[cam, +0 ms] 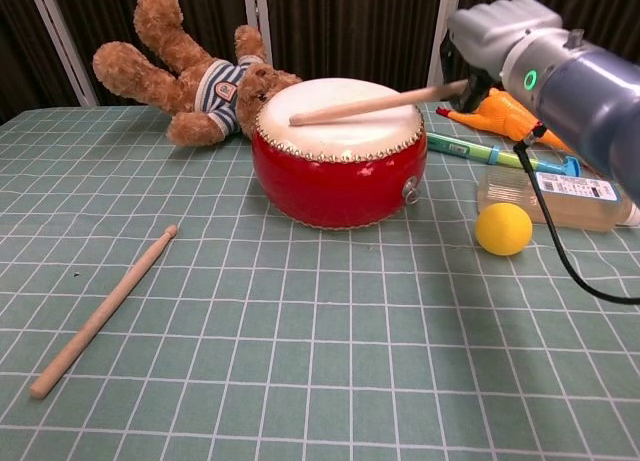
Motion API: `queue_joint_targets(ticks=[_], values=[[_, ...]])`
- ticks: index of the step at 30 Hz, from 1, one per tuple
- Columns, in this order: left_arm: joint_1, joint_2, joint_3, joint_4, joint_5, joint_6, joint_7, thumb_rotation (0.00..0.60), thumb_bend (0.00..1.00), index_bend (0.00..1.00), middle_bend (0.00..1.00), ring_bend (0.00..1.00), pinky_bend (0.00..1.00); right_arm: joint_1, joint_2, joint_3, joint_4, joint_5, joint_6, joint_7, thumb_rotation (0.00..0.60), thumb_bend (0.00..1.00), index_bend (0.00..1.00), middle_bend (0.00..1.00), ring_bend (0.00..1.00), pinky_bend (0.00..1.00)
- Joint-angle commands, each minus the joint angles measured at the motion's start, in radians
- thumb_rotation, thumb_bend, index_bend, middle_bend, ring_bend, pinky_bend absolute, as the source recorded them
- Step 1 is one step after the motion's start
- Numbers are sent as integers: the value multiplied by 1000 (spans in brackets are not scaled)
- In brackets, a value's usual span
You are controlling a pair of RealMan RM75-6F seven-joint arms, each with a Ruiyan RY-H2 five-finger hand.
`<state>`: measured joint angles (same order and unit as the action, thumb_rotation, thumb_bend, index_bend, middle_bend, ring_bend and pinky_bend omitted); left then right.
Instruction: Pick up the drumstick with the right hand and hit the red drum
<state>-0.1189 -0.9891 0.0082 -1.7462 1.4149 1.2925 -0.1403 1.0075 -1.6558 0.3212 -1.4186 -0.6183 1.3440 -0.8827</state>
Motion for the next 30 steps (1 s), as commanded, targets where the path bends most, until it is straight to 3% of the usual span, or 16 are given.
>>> queue_joint_targets(ticks=[1, 3, 8, 11, 15, 23, 30], values=[[0, 1, 0, -2, -3, -1, 0, 600, 15, 0, 0, 0, 0, -30, 31, 80, -59, -16, 44, 86, 600, 578, 975, 1000, 1000, 1000], [0, 1, 0, -4, -4, -1, 1, 600, 15, 0, 0, 0, 0, -46, 45, 115, -83, -15, 57, 131, 600, 578, 975, 1000, 1000, 1000], [1, 0, 0, -5, -3, 2, 3, 600, 15, 0, 0, 0, 0, -110, 62, 265, -172, 57, 51, 351, 600, 578, 975, 1000, 1000, 1000], [1, 0, 0, -5, -2, 3, 3, 600, 15, 0, 0, 0, 0, -162, 72, 380, -245, 154, -1, 518, 600, 578, 975, 1000, 1000, 1000], [1, 1, 0, -7, -3, 1, 2, 600, 15, 0, 0, 0, 0, -208, 97, 478, -295, 295, -67, 629, 600, 578, 976, 1000, 1000, 1000], [-1, 3, 0, -9, -8, -6, -3, 600, 15, 0, 0, 0, 0, -195, 105, 430, -250, 300, -63, 598, 600, 578, 975, 1000, 1000, 1000], [-2, 8, 1, -11, -7, -10, -12, 600, 15, 0, 0, 0, 0, -129, 52, 299, -82, 184, -30, 489, 600, 579, 976, 1000, 1000, 1000]])
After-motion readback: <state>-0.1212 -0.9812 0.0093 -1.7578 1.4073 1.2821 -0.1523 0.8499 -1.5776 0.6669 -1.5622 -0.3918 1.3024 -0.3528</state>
